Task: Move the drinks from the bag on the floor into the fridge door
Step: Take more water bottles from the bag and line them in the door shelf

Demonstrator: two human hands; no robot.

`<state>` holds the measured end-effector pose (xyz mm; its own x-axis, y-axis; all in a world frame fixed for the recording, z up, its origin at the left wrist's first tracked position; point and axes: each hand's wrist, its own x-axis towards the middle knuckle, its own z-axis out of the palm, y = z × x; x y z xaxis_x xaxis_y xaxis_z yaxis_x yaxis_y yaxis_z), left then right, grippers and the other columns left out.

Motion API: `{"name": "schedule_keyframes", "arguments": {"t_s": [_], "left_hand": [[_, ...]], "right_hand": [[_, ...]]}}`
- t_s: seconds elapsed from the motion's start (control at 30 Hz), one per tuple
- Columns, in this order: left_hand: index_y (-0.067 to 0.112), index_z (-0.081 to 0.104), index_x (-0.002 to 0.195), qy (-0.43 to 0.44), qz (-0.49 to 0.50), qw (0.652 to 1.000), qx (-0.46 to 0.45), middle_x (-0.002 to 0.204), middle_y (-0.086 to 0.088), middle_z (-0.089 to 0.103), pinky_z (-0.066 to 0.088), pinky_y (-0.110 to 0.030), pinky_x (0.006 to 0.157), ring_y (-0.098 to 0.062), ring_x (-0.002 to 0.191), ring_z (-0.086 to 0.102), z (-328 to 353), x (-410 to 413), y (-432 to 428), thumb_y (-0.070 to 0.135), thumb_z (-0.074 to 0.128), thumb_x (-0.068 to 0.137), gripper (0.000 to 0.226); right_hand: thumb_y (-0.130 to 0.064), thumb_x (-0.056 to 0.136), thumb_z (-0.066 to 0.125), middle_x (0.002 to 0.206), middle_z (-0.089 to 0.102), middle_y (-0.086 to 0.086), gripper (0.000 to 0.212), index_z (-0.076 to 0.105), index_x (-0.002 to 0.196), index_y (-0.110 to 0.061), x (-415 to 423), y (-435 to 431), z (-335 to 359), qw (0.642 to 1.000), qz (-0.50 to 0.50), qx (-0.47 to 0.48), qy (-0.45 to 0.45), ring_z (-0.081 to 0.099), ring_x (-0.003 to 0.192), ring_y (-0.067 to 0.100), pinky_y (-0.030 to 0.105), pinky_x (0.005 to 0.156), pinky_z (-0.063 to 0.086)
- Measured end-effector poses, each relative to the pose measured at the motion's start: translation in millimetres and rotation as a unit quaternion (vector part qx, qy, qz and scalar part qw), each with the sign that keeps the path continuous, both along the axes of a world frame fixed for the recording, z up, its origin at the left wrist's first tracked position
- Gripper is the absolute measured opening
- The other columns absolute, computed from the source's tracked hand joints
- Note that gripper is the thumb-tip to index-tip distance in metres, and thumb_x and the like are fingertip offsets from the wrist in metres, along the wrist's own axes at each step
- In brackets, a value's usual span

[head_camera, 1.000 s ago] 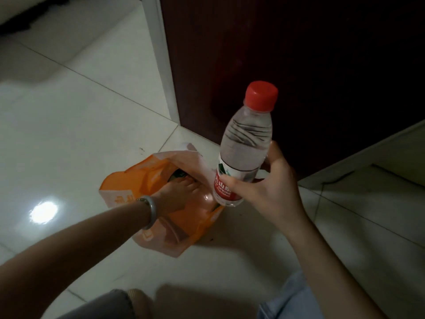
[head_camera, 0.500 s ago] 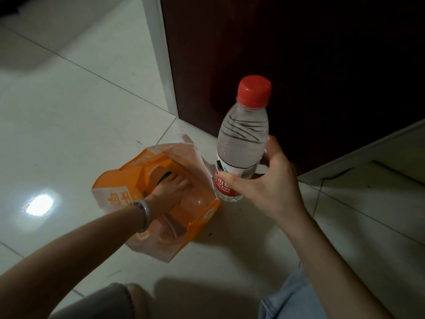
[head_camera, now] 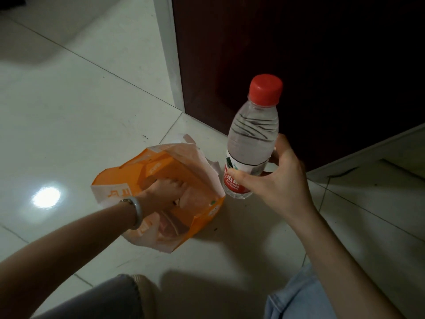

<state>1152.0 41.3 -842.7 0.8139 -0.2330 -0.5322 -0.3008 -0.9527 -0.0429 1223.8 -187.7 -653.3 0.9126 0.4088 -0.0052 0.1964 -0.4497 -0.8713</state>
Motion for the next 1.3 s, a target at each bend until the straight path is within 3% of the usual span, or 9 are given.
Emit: {"name": "schedule_keyframes", "arguments": {"t_s": [0.2,0.33,0.4,0.5,0.7,0.87,0.97,1.1,1.3], "left_hand": [[0.02,0.037,0.133,-0.062,0.146,0.98,-0.118,0.133,-0.003,0.051,0.043,-0.033,0.094,-0.022,0.119,0.049,82.5,-10.0,12.1,0.043,0.067,0.078,0.067],[0.022,0.033,0.137,-0.115,0.257,0.943,-0.179,0.124,-0.006,0.058,0.049,-0.038,0.082,-0.027,0.106,0.058,144.0,-28.3,24.9,0.044,0.073,0.072,0.079],[0.021,0.038,0.133,-0.13,0.29,0.925,-0.21,0.114,-0.007,0.063,0.051,-0.037,0.076,-0.027,0.096,0.061,181.0,-35.1,31.7,0.043,0.073,0.072,0.073],[0.019,0.044,0.125,-0.141,0.307,0.904,-0.261,0.107,-0.005,0.065,0.055,-0.038,0.074,-0.023,0.088,0.064,248.5,-42.0,35.6,0.041,0.074,0.072,0.065],[0.015,0.049,0.12,-0.162,0.308,0.876,-0.335,0.103,-0.006,0.067,0.055,-0.04,0.073,-0.024,0.085,0.065,430.9,-42.6,10.8,0.044,0.076,0.069,0.064],[0.014,0.047,0.125,-0.142,0.275,0.866,-0.393,0.114,-0.005,0.064,0.052,-0.029,0.078,-0.022,0.094,0.063,582.2,-44.7,-26.4,0.039,0.076,0.07,0.068],[0.016,0.045,0.128,-0.124,0.263,0.863,-0.413,0.118,-0.003,0.062,0.053,-0.03,0.081,-0.02,0.098,0.061,658.6,-48.7,-48.5,0.045,0.073,0.069,0.071],[0.021,0.045,0.128,-0.094,0.288,0.836,-0.457,0.12,0.002,0.061,0.052,-0.024,0.081,-0.014,0.103,0.059,736.2,-57.9,-79.1,0.047,0.072,0.065,0.073],[0.023,0.049,0.125,-0.075,0.244,0.824,-0.506,0.116,0.01,0.061,0.053,-0.032,0.087,-0.011,0.103,0.059,802.3,-64.3,-126.0,0.049,0.072,0.062,0.072]], "right_hand": [[-0.035,0.056,0.085,0.1,0.055,-0.029,0.069,0.049,0.115,-0.033,1.2,6.2,-9.8,1.0,0.003,-0.02,0.01,0.051,0.094,-0.023,-0.001,0.067,0.043],[-0.031,0.058,0.087,0.102,0.058,-0.023,0.069,0.05,0.117,-0.031,-5.5,10.0,4.8,0.999,-0.016,-0.034,0.003,0.056,0.095,-0.012,0.01,0.073,0.047],[-0.027,0.058,0.087,0.098,0.056,-0.028,0.066,0.048,0.11,-0.038,-11.8,12.1,29.6,0.999,-0.021,-0.03,0.022,0.054,0.091,-0.018,0.004,0.068,0.044],[-0.025,0.058,0.087,0.093,0.055,-0.029,0.066,0.045,0.105,-0.041,-26.5,12.4,88.2,0.997,-0.026,-0.031,0.065,0.051,0.087,-0.025,0.005,0.063,0.044],[-0.029,0.057,0.087,0.094,0.06,-0.027,0.062,0.048,0.102,-0.043,-56.8,4.2,255.4,0.992,-0.057,-0.008,0.114,0.057,0.09,-0.016,0.018,0.074,0.052],[-0.033,0.058,0.085,0.09,0.057,-0.027,0.063,0.046,0.107,-0.036,-78.9,-19.4,402.2,0.988,-0.111,0.008,0.106,0.052,0.086,-0.023,0.011,0.067,0.048],[-0.032,0.059,0.085,0.098,0.056,-0.024,0.068,0.046,0.116,-0.031,-92.4,-38.0,479.6,0.986,-0.134,0.008,0.102,0.055,0.086,-0.016,0.008,0.067,0.044],[-0.03,0.06,0.085,0.108,0.06,-0.011,0.074,0.046,0.122,-0.025,-115.0,-66.3,556.8,0.981,-0.17,0.007,0.091,0.058,0.097,0.004,0.015,0.075,0.047],[-0.03,0.059,0.086,0.1,0.06,-0.02,0.069,0.047,0.115,-0.031,-151.6,-114.7,618.2,0.968,-0.239,0.009,0.076,0.059,0.087,-0.003,0.009,0.07,0.045]]}}
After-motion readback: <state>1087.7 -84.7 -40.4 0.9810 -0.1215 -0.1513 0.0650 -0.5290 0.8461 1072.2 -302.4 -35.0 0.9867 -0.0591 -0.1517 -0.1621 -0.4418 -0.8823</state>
